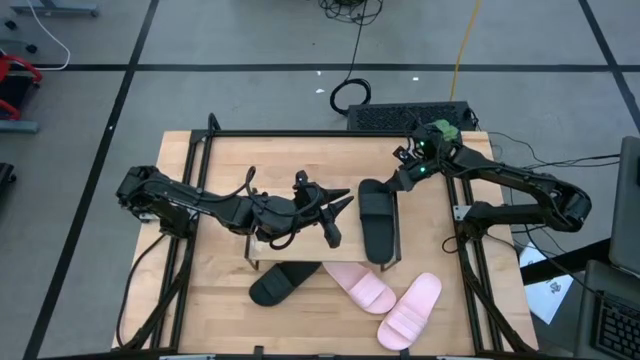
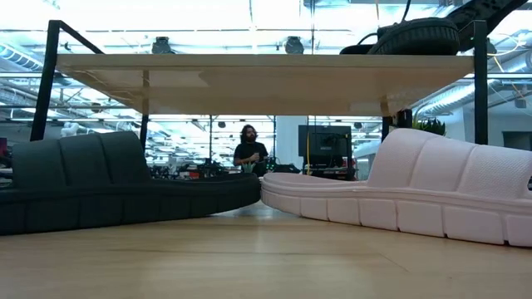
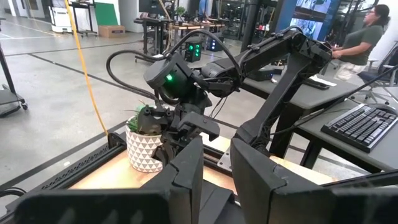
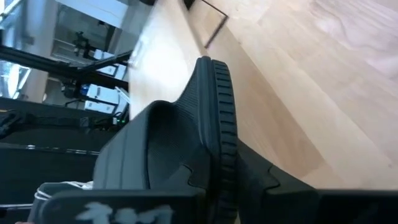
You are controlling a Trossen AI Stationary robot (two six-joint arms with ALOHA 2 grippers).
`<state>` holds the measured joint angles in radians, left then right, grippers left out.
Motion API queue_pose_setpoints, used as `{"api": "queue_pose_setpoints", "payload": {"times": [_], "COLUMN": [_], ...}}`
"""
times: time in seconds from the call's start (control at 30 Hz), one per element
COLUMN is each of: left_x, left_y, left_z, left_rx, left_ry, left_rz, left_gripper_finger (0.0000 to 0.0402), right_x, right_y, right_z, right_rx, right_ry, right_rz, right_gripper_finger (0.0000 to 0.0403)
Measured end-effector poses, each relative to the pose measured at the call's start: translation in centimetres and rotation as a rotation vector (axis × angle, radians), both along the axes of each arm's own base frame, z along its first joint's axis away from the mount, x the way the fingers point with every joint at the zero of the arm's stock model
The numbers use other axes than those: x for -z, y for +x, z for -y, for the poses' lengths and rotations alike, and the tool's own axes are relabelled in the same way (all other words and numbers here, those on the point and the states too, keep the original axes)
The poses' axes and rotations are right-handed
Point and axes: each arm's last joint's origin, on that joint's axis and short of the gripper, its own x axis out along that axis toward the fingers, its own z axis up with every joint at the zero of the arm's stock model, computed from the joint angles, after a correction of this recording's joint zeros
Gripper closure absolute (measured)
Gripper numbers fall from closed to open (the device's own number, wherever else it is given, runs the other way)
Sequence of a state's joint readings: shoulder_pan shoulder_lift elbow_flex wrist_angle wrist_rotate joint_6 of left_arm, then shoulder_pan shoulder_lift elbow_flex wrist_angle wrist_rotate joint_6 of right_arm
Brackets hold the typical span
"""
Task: Pick and place slides into the shelf
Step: Put the left black slipper on the shelf
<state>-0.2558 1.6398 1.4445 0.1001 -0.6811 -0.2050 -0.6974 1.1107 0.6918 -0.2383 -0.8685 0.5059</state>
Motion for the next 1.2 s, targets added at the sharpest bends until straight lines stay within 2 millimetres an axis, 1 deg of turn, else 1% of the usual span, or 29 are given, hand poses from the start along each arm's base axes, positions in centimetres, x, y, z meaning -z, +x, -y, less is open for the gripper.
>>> {"api": "queue_pose_setpoints", "payload": {"times": [0.17, 0.33, 0.43, 0.93, 1.2], "left_x": [0.0, 0.01, 0.01, 0.03, 0.12], "left_y": [0.0, 0.0, 0.0, 0.0, -0.01], "left_z": [0.0, 0.0, -0.01, -0.01, 0.0], "left_rx": [0.001, 0.002, 0.002, 0.002, 0.002], "left_ry": [0.0, 0.0, 0.0, 0.001, 0.003], "left_rz": [0.0, -0.001, -0.001, -0.004, -0.014], "left_gripper_finger": [0.0321, 0.0321, 0.0321, 0.0321, 0.0321], "right_x": [0.07, 0.18, 0.16, 0.23, 0.22], "right_y": [-0.04, -0.12, -0.11, -0.15, -0.14], "right_z": [-0.03, -0.08, -0.07, -0.07, -0.06], "right_rx": [0.001, -0.004, -0.004, -0.002, 0.008], "right_ry": [0.002, -0.004, -0.007, -0.005, 0.016], "right_rz": [-0.008, -0.017, -0.015, -0.02, -0.025], "right_gripper_finger": [0.0363, 0.0368, 0.0364, 0.0287, 0.0254]}}
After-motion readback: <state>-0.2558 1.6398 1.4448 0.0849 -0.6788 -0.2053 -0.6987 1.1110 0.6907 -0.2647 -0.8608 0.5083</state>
